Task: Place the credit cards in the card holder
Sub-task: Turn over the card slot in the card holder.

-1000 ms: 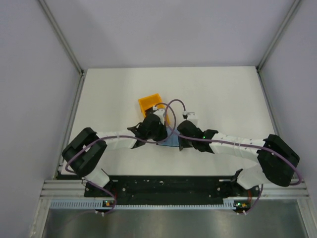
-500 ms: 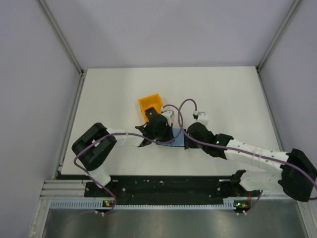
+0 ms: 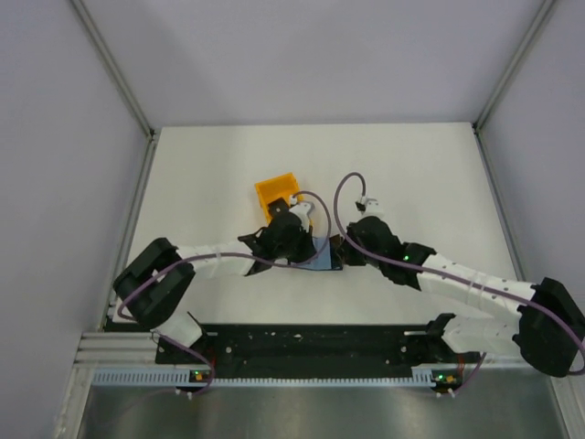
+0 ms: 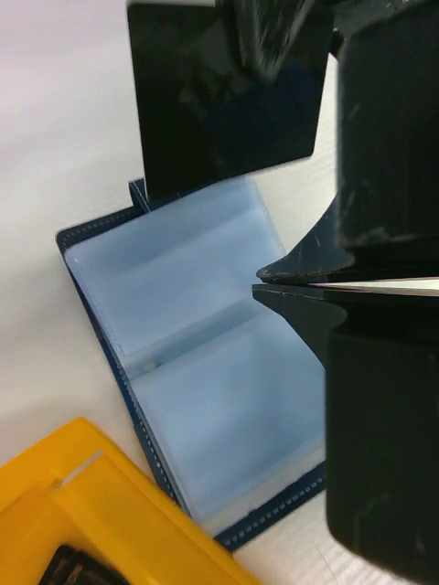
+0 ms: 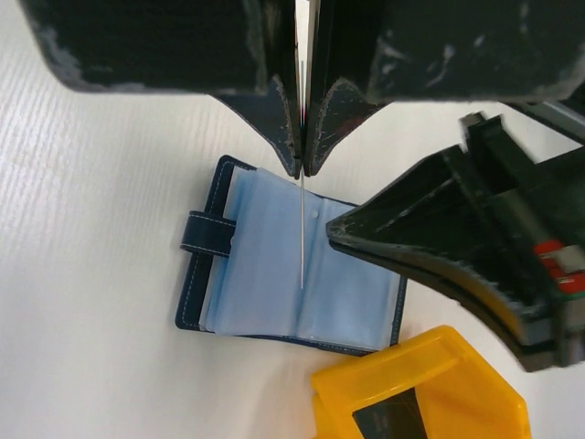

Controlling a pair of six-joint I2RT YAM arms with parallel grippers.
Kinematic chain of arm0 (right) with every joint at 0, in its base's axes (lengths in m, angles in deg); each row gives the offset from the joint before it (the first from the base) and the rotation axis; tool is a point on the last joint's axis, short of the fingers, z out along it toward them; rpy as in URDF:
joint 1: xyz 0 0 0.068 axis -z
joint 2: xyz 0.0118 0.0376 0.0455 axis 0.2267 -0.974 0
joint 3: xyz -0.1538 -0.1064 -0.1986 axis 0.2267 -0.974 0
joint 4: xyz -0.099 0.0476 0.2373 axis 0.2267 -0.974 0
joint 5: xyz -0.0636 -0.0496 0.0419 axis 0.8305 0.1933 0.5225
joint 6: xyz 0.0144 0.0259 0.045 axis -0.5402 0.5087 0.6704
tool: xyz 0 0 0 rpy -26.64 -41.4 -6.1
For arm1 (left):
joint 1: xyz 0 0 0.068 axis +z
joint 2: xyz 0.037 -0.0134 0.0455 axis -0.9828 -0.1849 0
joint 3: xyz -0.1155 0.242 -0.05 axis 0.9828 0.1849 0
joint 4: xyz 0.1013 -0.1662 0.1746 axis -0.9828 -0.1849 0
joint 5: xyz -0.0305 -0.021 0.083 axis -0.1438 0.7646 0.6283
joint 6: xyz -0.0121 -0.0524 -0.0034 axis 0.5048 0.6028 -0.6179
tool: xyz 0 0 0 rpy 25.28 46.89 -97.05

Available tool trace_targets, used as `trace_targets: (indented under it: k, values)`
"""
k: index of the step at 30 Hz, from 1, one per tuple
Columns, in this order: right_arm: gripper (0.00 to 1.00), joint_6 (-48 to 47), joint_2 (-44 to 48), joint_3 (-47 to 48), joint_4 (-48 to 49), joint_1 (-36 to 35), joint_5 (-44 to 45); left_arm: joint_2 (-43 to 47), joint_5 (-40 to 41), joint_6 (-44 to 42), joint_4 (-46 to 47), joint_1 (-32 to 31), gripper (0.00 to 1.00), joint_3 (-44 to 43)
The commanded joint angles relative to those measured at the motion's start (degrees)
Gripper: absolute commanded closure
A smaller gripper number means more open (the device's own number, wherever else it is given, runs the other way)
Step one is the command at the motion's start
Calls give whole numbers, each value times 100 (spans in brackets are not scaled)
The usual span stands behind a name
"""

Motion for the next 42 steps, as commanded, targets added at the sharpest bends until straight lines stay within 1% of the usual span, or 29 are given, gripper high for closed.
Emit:
trace_targets:
  k: [1,2,3,4,7,11,15,23,27,33,35,42]
  values:
    - [100,-172,-373,54,800,164,-619,780,461,-117,-117,-4,100,140]
    - [100,-189,-443,54,888,190,-707,903,497,-152,-161,5,100,184]
    - [100,-189,-505,46,1011,208,-778,965,741,-178,-196,5,100,219]
    - [100,-198,-566,37,1125,226,-857,1018,813,-213,-205,31,100,246]
    - [100,-172,-829,98,1389,278,-972,922,884,-284,-223,110,100,264]
    - [100,-58,-1260,317,1407,340,-901,632,927,-345,-214,137,100,97]
    - [100,48,-1630,537,1399,366,-814,473,1200,-328,-258,172,100,35]
    - [100,566,-1990,599,1381,428,-585,772,1534,-143,-197,312,100,404]
    - [100,759,-2192,634,1346,454,-506,614,1438,-161,-170,348,100,378]
    - [100,830,-2448,678,1240,463,-646,394,1192,-117,-196,348,100,343]
    - [100,830,-2439,608,1047,463,-734,394,1077,-56,-214,348,100,430]
    - [100,830,-2229,152,933,428,-1086,552,787,340,-310,199,100,992]
